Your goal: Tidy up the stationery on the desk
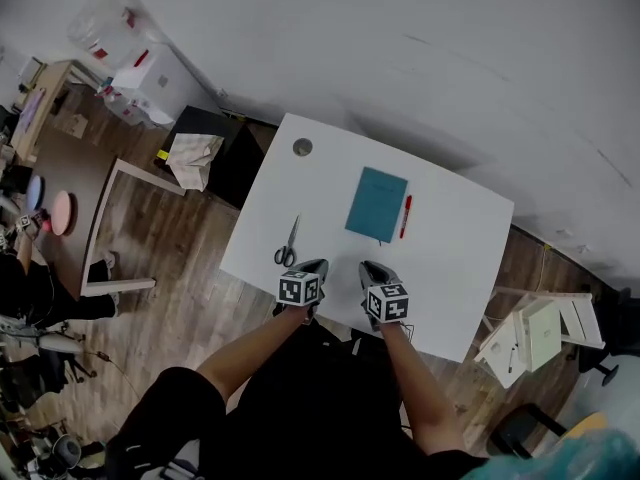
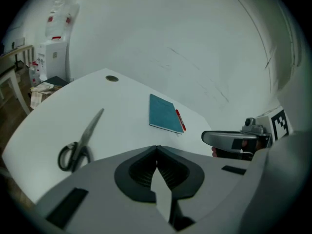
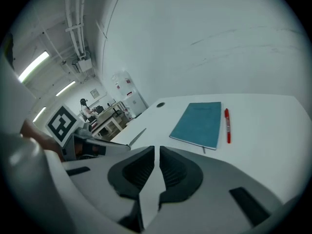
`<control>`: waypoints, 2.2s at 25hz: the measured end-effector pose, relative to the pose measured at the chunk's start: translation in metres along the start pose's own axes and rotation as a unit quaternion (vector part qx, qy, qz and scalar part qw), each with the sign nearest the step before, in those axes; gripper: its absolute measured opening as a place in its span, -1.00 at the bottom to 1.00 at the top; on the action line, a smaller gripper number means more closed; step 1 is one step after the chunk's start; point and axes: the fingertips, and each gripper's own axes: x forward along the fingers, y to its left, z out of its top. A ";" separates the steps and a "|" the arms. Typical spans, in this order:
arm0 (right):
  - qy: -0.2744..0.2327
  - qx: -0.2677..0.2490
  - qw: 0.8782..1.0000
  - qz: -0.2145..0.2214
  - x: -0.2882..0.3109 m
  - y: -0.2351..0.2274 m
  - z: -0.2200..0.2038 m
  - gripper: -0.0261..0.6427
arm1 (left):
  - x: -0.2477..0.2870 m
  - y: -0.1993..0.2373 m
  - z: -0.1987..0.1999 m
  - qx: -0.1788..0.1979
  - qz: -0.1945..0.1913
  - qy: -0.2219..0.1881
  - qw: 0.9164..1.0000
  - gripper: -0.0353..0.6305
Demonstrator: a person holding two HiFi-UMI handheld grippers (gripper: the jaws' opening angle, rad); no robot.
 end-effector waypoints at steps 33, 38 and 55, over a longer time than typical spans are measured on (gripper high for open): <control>0.046 0.148 0.972 -0.175 0.176 0.155 -0.050 -0.66 | -0.098 0.178 0.014 0.068 -0.086 0.016 0.994 -0.85; 0.069 0.146 0.966 -0.204 0.183 0.152 -0.056 -0.63 | -0.098 0.186 0.017 0.057 -0.095 0.018 0.994 -0.85; 0.111 0.069 0.961 -0.242 0.195 0.146 -0.071 -0.65 | -0.091 0.194 0.016 0.059 -0.097 0.036 0.993 -0.85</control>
